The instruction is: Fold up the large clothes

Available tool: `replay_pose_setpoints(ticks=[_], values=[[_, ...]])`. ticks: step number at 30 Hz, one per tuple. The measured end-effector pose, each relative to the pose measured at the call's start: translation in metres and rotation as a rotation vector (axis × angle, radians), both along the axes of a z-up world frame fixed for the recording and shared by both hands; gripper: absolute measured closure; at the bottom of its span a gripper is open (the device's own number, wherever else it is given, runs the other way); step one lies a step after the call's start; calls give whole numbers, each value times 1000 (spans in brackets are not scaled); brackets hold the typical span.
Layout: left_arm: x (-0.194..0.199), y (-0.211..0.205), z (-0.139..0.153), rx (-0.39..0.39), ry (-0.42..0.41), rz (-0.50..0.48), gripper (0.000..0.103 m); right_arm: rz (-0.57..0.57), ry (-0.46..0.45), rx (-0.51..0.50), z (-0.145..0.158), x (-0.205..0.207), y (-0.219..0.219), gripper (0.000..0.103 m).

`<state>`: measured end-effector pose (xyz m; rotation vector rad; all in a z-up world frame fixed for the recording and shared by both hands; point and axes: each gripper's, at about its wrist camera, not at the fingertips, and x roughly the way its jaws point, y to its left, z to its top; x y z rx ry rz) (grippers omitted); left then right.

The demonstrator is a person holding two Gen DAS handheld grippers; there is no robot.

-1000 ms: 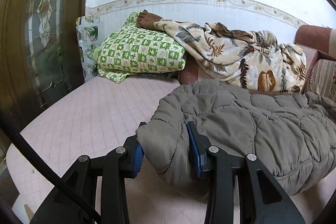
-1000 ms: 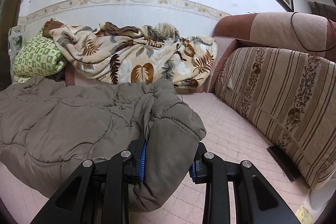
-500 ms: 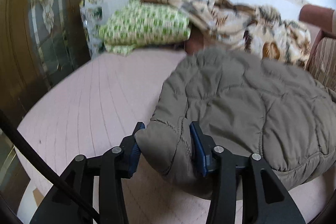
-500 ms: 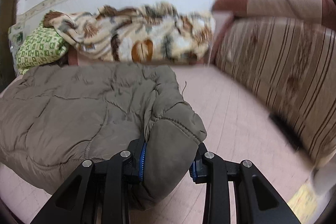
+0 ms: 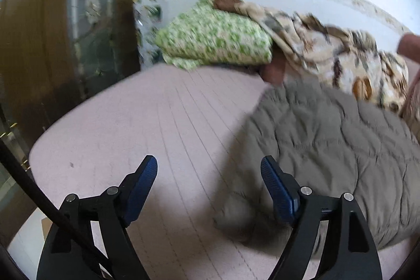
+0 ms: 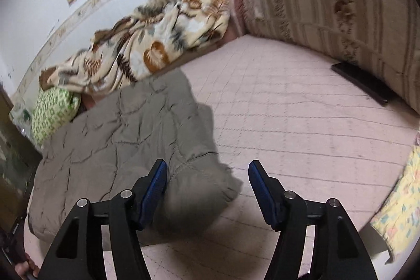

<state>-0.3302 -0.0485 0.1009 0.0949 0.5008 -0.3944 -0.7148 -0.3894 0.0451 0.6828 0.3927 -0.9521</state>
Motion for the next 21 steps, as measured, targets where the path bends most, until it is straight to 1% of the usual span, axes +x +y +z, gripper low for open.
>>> replay_pose_setpoints(ticks=[2,3,5,6,7,9,11,14,15,16,18,21], values=[[-5,-1,8,-13,-48,5,22,-40,11,-72,9,-4,7,34],[-7,-7,12,-13,-59,-20,22,-43,13,-129,17,-2,13,34],[-9,-23,15,-3,-49,-83,22,-24,9,-210,28,5,21,34],[-10,-33,14,9,-37,-118,22,23,21,-250,34,18,27,34],[-12,-47,10,26,-14,-165,22,56,34,-250,35,27,26,34],[-13,-67,3,51,27,-224,22,132,45,-205,29,55,21,34],[-11,-83,-8,90,60,-236,22,173,93,-159,19,79,15,34],[-1,-97,-28,154,128,-235,21,171,159,-139,4,94,10,34],[2,-97,-33,158,146,-234,20,180,204,-114,-5,101,6,34],[4,-98,-38,154,162,-234,20,193,230,-85,-15,105,3,32],[3,-101,-42,161,160,-236,18,202,233,-14,-31,106,-6,30],[3,-102,-45,150,172,-235,18,210,231,2,-35,106,-10,30]])
